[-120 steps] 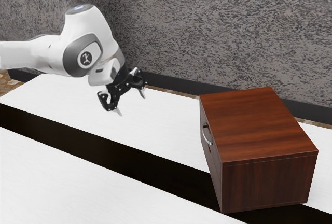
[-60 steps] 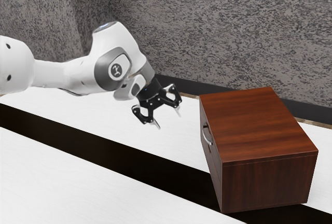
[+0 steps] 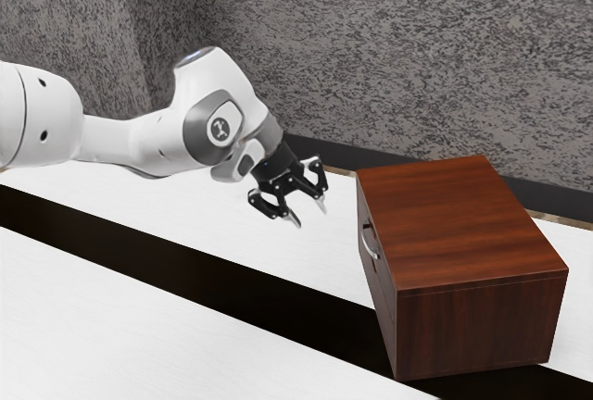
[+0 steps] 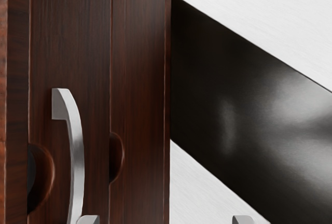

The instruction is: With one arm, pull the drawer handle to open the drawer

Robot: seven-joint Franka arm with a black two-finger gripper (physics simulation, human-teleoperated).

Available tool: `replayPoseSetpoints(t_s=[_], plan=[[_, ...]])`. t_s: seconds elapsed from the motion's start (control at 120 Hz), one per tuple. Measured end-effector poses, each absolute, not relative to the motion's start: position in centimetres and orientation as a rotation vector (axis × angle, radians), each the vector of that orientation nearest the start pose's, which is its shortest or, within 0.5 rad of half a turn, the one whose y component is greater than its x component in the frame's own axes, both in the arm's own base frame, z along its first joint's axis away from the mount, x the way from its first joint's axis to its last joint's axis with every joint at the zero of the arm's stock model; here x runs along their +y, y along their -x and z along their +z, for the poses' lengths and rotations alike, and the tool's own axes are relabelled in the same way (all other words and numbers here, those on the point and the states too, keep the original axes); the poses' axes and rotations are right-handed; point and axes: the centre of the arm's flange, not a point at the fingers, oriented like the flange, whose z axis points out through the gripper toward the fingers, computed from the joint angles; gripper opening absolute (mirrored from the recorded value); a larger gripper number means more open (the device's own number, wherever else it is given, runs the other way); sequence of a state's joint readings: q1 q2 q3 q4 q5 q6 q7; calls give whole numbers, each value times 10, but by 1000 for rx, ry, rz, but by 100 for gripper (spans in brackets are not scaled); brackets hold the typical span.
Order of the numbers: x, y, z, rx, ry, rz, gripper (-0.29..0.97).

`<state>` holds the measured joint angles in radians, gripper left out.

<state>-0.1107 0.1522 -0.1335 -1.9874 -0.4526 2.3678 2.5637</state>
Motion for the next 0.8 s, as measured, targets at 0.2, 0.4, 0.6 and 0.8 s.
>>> replayPoseSetpoints(t_s=[0.2,0.4,0.6,0.8], plan=[[-171,-601,405,2889,863,-705,28],[-180,-612,394,2899,841,-746,28],[-185,-618,383,2905,851,-795,28],[-187,-623,365,2913,898,-854,27]])
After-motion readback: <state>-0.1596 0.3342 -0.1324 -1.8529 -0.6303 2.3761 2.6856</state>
